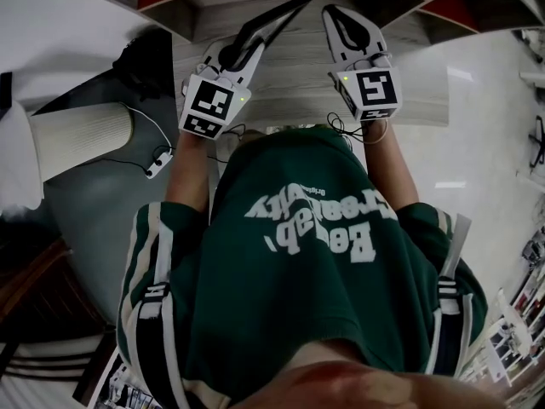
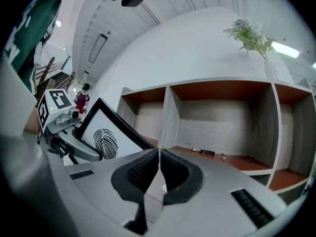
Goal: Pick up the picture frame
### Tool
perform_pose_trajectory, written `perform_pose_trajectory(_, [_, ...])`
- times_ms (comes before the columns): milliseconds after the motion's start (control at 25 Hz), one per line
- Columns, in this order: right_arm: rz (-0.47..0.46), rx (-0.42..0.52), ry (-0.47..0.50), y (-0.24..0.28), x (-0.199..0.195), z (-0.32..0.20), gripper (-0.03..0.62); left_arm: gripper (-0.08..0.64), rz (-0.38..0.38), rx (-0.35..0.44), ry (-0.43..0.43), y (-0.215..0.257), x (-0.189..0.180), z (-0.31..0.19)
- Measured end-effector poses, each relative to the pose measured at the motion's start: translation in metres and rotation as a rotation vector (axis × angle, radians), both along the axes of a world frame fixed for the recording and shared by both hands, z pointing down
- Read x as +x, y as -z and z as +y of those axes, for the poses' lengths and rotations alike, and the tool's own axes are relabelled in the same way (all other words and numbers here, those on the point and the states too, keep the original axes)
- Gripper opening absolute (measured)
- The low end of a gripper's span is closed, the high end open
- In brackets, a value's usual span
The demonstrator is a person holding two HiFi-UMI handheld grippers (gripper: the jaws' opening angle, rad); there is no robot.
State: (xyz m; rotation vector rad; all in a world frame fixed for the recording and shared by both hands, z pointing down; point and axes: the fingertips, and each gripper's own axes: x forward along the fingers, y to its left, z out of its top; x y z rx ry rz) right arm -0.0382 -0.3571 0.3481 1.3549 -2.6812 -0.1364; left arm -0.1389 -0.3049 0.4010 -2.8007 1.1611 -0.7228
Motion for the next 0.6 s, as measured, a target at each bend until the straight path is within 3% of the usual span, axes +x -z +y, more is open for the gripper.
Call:
perform_pose_trajectory(280, [0.018,0.025,-0.002,0.005,-0.016,0.017,0.035,0.032,0.076,0.090,0.018,0.027,-0.007,0.008])
perform_pose_trajectory(600, [0.020,0.045,0.002,0.013,-0.035,0.030,0.036,0.032,0.138,0.207,0.145,0.049,-0.035,0.013])
